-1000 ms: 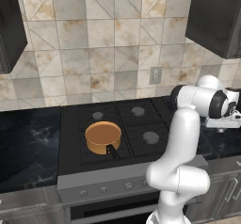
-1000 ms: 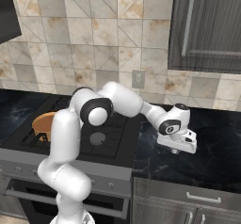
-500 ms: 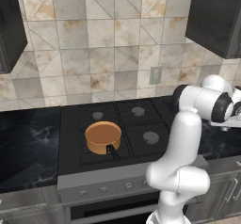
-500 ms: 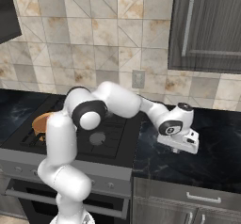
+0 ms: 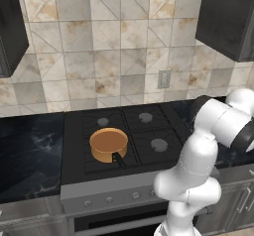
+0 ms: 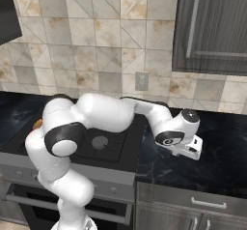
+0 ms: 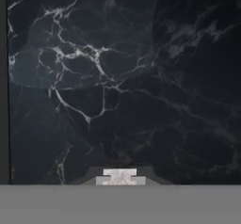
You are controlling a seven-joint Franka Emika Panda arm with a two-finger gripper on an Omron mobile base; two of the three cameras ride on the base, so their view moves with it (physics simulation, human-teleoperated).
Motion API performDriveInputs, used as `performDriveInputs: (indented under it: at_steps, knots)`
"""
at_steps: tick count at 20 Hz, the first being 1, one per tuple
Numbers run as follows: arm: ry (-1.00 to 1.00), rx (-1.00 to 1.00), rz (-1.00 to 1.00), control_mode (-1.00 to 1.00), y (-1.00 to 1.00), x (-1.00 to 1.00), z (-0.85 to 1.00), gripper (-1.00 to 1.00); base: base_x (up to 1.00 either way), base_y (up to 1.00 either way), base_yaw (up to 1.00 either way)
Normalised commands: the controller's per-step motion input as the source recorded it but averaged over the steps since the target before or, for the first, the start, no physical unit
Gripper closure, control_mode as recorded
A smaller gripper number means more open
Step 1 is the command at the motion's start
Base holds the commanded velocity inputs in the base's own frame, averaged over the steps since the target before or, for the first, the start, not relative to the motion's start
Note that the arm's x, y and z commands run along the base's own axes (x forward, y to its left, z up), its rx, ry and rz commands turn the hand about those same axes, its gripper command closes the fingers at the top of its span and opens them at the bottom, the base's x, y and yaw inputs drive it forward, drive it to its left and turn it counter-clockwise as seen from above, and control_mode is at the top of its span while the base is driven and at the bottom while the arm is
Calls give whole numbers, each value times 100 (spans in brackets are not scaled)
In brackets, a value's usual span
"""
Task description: Pick up the sugar cube(s) and place them in the saucepan with hot chocolate.
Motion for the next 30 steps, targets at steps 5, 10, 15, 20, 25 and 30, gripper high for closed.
performDriveInputs:
  at_steps: [5, 10, 15, 20, 25, 30]
  knots:
    - [-11, 0, 0, -100, 72, -12, 57, 100, 0, 0, 0]
    - [-1, 0, 0, -100, 79, 0, 64, 100, 0, 0, 0]
    - [0, 0, 0, -100, 88, 0, 65, 100, 0, 0, 0]
    - [0, 0, 1, -100, 87, 0, 52, 100, 0, 0, 0]
    - [1, 0, 3, -100, 88, 0, 57, 100, 0, 0, 0]
    - [3, 0, 7, -100, 91, 0, 49, 100, 0, 0, 0]
